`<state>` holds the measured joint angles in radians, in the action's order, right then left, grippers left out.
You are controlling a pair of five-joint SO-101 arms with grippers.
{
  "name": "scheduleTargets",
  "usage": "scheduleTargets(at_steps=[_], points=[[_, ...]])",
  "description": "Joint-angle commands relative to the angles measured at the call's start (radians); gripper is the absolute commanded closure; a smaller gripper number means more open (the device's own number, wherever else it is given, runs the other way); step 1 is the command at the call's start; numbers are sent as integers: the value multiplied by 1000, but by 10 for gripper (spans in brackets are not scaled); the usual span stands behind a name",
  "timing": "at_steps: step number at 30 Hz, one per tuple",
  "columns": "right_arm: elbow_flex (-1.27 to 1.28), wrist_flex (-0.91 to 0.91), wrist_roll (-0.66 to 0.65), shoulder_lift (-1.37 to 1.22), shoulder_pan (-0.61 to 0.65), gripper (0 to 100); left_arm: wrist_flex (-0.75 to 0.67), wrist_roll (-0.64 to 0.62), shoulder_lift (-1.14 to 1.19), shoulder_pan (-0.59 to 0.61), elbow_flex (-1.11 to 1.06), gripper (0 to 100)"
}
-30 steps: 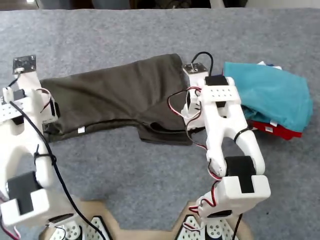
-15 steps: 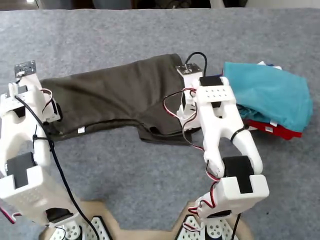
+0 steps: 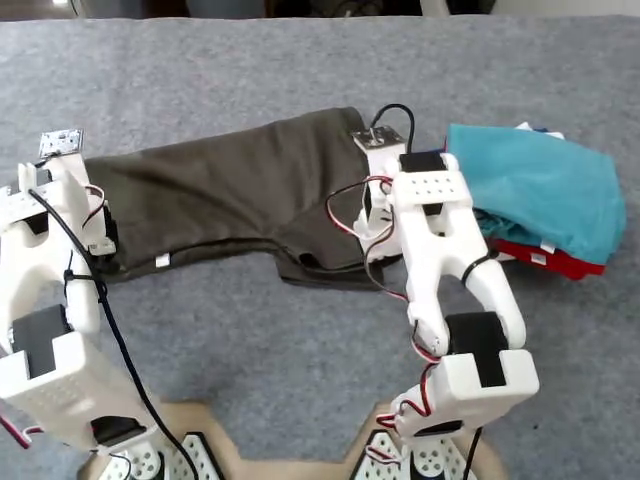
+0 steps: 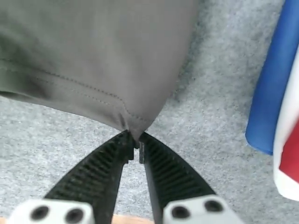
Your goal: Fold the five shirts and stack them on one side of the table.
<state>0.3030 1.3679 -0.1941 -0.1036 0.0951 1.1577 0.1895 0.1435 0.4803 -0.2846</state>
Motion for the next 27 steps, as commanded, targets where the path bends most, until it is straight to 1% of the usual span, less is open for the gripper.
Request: scheduleTargets(at_steps=[1, 5, 8, 15, 18, 22, 27], points=[[-7, 3, 0, 45, 6, 984, 12, 8, -6, 7, 33, 913], [-7, 3, 0, 45, 6, 984, 12, 8, -6, 8, 33, 916], [-7, 3, 0, 45, 6, 984, 11, 8, -6, 8, 33, 976], [-16, 35, 0, 47, 6, 984, 14, 14, -5, 27, 33, 971], [-33, 54, -2, 47, 2, 984, 51, 20, -5, 56, 42, 971], [-42, 55, -2, 47, -37, 984, 60, 84, -6, 87, 38, 971], [-42, 72, -8, 47, -71, 984, 60, 101, -6, 102, 35, 971]])
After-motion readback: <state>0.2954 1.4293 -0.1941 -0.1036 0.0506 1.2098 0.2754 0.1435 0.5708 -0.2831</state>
